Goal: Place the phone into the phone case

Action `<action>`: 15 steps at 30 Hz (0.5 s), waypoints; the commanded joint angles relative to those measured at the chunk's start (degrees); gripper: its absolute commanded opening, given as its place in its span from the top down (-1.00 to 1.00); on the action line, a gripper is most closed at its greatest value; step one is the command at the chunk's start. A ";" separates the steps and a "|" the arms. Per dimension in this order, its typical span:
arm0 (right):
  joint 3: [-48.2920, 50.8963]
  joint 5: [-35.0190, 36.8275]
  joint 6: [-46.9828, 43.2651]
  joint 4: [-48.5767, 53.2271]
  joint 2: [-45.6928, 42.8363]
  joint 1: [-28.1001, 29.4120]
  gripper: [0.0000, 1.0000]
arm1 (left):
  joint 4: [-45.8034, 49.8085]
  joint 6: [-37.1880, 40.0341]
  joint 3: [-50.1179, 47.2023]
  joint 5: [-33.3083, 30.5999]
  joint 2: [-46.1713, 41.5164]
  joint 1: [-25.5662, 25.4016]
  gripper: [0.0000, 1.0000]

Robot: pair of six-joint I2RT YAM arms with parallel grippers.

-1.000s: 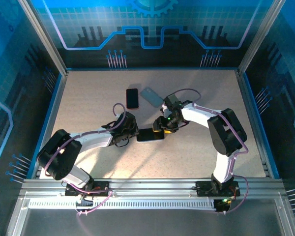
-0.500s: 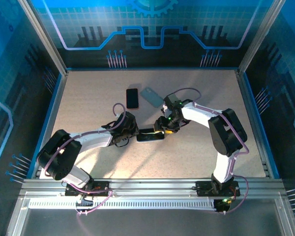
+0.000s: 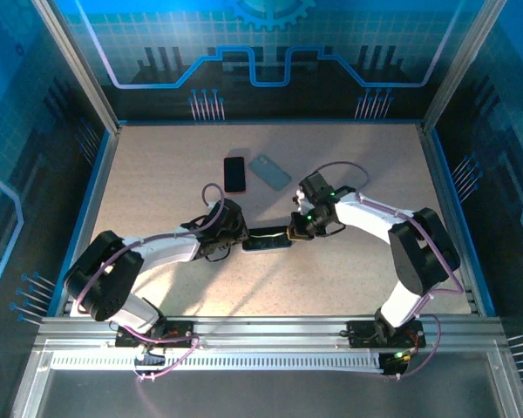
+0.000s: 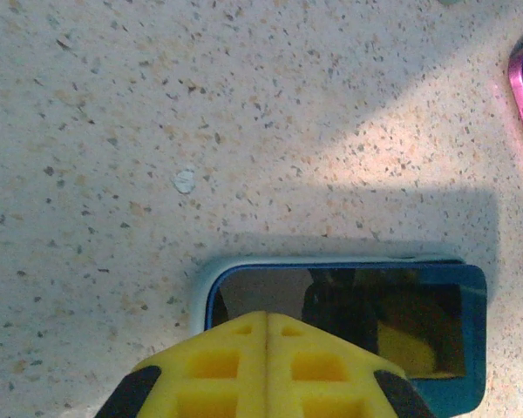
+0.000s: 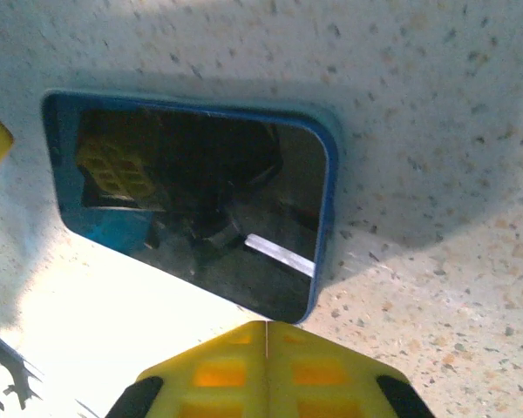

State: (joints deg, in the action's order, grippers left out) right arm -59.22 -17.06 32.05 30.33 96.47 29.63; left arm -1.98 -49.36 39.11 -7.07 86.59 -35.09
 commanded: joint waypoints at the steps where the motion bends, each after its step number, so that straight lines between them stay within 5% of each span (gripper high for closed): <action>1: 2.47 -1.39 0.29 -3.32 -1.29 0.43 1.00 | 1.07 0.32 0.34 0.50 0.00 -1.01 1.00; 15: 5.71 -3.51 1.08 -8.75 0.45 0.34 1.00 | 2.92 -0.65 1.32 -1.06 2.18 -2.54 1.00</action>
State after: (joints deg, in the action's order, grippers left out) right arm -54.26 -19.11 32.60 23.09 96.38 29.63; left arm -0.67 -49.58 39.40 -7.14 88.03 -37.32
